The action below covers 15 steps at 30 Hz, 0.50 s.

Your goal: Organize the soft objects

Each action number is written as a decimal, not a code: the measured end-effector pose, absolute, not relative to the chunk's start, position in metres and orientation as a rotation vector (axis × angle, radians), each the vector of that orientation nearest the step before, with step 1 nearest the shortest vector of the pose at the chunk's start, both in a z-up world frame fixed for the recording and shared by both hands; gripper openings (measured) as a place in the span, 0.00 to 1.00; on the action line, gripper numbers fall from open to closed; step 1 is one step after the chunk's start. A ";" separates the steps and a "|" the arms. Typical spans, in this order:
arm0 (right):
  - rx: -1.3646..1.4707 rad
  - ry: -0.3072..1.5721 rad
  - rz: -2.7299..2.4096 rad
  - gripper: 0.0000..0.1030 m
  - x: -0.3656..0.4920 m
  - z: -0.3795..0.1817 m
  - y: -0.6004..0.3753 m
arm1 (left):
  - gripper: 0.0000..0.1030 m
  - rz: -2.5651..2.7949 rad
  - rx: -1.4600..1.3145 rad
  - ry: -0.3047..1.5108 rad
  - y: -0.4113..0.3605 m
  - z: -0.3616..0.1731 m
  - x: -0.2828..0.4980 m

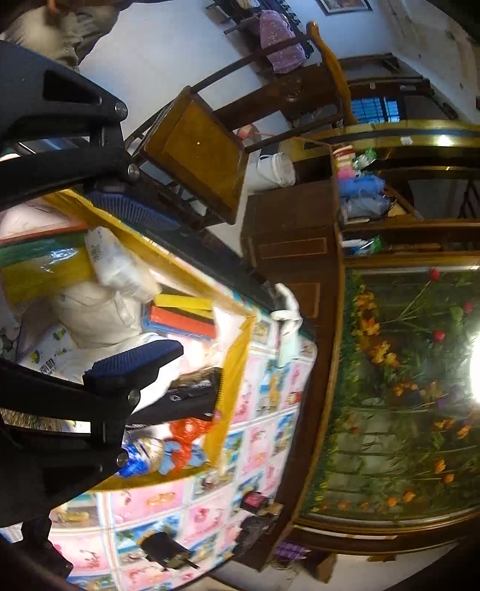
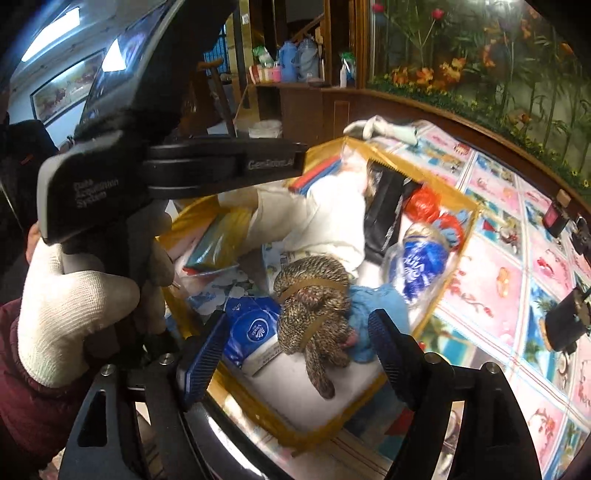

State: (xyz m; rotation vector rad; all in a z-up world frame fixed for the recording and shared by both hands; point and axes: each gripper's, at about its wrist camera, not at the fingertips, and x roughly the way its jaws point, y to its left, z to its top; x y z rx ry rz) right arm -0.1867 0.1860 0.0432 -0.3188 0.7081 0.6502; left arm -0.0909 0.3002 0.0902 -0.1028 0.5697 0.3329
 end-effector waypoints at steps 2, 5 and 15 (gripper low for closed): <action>-0.301 0.686 0.647 0.76 -0.193 0.049 0.174 | 0.80 0.355 -0.142 0.505 0.297 0.108 -0.111; -0.270 0.642 0.616 0.79 -0.203 0.057 0.145 | 1.00 0.290 -0.266 0.388 0.295 0.132 -0.146; -0.161 0.601 0.381 0.83 -0.211 0.065 0.025 | 1.00 0.115 -0.270 0.514 0.237 0.134 -0.139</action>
